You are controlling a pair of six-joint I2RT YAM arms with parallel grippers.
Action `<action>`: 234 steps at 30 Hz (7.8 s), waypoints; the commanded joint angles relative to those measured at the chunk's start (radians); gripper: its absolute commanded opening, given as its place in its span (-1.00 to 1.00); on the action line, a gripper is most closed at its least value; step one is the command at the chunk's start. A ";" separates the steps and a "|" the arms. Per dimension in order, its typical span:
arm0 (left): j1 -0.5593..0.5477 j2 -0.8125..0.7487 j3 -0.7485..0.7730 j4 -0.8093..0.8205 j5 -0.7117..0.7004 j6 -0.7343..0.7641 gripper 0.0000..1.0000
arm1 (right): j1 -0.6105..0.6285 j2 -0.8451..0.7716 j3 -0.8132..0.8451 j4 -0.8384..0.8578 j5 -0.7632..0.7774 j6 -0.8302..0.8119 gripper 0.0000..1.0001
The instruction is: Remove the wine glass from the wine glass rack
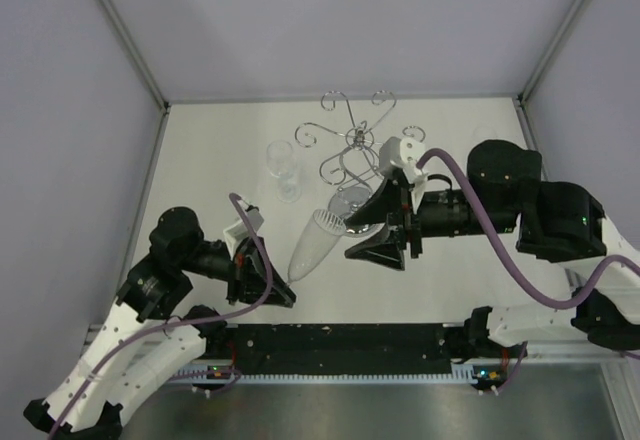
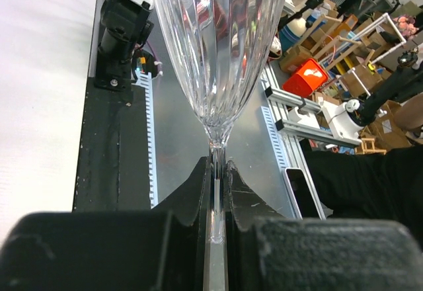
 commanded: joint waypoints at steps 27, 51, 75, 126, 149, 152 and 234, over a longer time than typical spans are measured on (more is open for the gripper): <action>-0.087 0.016 0.025 -0.052 -0.022 0.119 -1.00 | -0.008 0.078 0.094 0.000 -0.162 0.049 0.05; -0.095 0.011 0.045 -0.081 -0.041 0.137 -1.00 | -0.009 0.107 0.070 -0.032 -0.240 0.059 -0.57; -0.101 0.053 0.070 -0.086 -0.064 0.185 0.29 | -0.009 0.070 0.007 -0.052 -0.271 0.070 -1.00; -0.101 0.126 0.097 -0.117 -0.384 0.157 0.30 | -0.957 0.200 -0.274 -0.023 0.422 0.176 -1.00; -0.101 0.145 0.099 -0.127 -0.397 0.183 0.30 | -0.970 0.436 -0.119 -0.043 0.435 0.125 -1.00; -0.101 0.145 0.100 -0.132 -0.400 0.188 0.30 | -0.971 0.449 -0.120 -0.044 0.435 0.125 -1.00; -0.103 0.241 0.415 -0.318 -0.659 0.208 0.96 | -0.971 -0.021 -0.106 0.095 0.268 0.226 0.97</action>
